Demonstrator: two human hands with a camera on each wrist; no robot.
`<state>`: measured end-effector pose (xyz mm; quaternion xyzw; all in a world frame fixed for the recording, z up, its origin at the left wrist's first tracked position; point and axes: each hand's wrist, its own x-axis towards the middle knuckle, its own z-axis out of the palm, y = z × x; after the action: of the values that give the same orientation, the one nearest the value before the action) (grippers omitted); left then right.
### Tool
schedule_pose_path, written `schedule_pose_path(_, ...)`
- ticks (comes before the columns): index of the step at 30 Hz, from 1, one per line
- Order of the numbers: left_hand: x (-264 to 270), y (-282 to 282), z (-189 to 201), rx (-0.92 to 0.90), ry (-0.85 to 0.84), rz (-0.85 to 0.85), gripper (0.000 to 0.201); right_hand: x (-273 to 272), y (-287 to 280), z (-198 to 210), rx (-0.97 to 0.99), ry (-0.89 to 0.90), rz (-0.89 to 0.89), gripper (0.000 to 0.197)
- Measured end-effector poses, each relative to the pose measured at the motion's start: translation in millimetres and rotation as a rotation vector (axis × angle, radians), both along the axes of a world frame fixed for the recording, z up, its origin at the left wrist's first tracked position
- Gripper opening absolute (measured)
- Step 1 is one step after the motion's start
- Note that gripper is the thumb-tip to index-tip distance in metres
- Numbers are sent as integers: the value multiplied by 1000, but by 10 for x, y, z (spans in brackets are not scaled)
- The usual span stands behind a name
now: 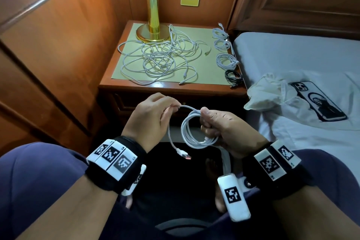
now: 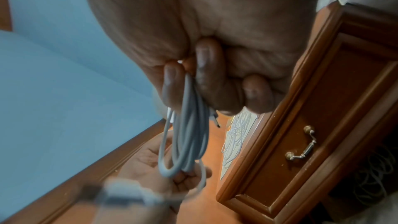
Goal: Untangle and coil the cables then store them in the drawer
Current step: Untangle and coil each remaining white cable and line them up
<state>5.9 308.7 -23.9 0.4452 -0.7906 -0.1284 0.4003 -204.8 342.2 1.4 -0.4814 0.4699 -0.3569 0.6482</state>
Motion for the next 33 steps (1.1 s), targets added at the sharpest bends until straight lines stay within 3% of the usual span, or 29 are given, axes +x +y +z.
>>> schedule_pose_path(2,-60,36,-11,140,141,54,18,26,11,16,-53,-3,4,37)
schedule_pose_path(6,-229,144,21,598,640,139,14,71,16,17,-98,16,34,35)
schedule_pose_path(11,-252,204,30,790,832,50,15,129,15,-46,-139,36,19,45)
schedule_pose_path(13,-241,224,53,917,908,-4,20,108,-8,-70,-187,127,3,52)
schedule_pose_path(17,-219,215,73,1002,928,-73,22,106,-10,-57,-228,265,-58,51)
schedule_pose_path(21,-220,204,63,1075,946,-111,21,164,65,-40,-300,395,-140,35)
schedule_pose_path(26,-265,221,121,1147,975,-215,31,201,59,-135,-377,541,-246,42)
schedule_pose_path(29,-293,229,125,1087,887,-289,32,214,78,-156,-425,550,-272,45)
schedule_pose_path(33,-311,229,73,914,684,-165,33,202,107,-177,-463,584,-271,39)
